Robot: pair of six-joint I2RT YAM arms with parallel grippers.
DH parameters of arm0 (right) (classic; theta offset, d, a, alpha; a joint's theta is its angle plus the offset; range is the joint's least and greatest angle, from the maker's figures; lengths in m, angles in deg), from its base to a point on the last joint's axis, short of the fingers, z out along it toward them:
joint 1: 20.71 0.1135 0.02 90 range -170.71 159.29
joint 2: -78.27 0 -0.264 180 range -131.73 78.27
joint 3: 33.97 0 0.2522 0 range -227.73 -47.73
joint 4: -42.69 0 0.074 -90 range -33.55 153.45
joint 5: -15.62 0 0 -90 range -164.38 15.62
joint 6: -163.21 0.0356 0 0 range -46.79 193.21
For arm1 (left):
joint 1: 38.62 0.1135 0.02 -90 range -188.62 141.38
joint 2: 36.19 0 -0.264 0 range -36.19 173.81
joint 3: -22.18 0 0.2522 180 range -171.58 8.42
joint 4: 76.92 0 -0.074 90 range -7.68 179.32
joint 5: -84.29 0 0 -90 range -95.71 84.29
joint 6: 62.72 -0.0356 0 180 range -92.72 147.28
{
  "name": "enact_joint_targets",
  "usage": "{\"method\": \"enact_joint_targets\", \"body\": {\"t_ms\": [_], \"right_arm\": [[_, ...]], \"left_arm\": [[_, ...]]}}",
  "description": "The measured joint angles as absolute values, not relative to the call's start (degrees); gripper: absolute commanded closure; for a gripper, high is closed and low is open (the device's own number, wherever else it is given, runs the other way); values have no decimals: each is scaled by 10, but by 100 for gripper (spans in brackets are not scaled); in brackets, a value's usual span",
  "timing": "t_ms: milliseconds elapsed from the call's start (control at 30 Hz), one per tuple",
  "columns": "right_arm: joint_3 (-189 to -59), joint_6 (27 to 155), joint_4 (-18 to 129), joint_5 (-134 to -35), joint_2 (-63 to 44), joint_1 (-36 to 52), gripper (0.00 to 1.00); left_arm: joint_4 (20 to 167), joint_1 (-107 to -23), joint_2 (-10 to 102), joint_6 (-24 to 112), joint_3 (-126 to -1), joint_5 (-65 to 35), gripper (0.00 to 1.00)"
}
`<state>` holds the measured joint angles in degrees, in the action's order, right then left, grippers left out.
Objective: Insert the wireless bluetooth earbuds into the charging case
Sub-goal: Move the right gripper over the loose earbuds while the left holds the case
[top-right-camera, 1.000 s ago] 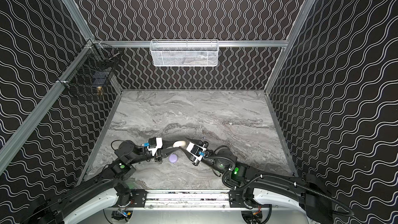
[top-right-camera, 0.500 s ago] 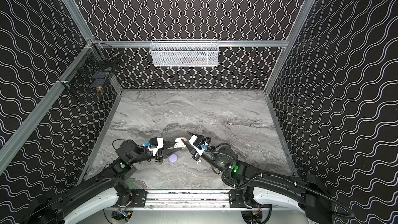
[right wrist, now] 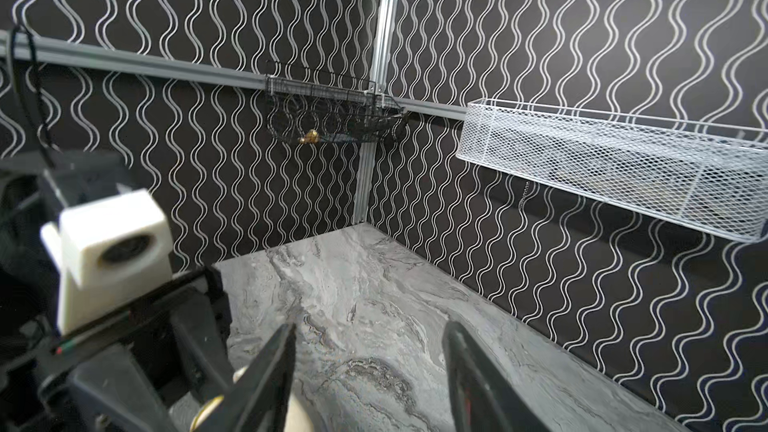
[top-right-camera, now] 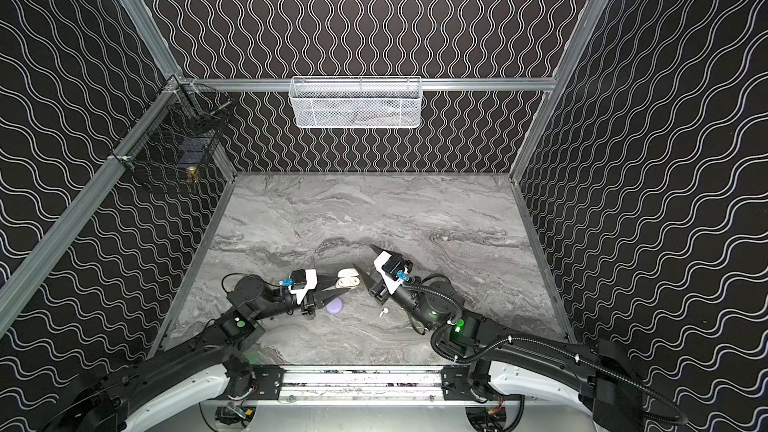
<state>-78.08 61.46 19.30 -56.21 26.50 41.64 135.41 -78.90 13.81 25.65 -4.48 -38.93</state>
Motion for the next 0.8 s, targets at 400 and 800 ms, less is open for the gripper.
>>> {"method": "enact_joint_targets", "body": {"t_ms": [400,800], "right_arm": [[-869,1014,477,-441,325,340,27],[-846,1156,744,-490,255,339,38]], "left_arm": [[1506,-783,240,328,-4,-255,100],[1478,-783,206,250,-22,-315,100]]}}
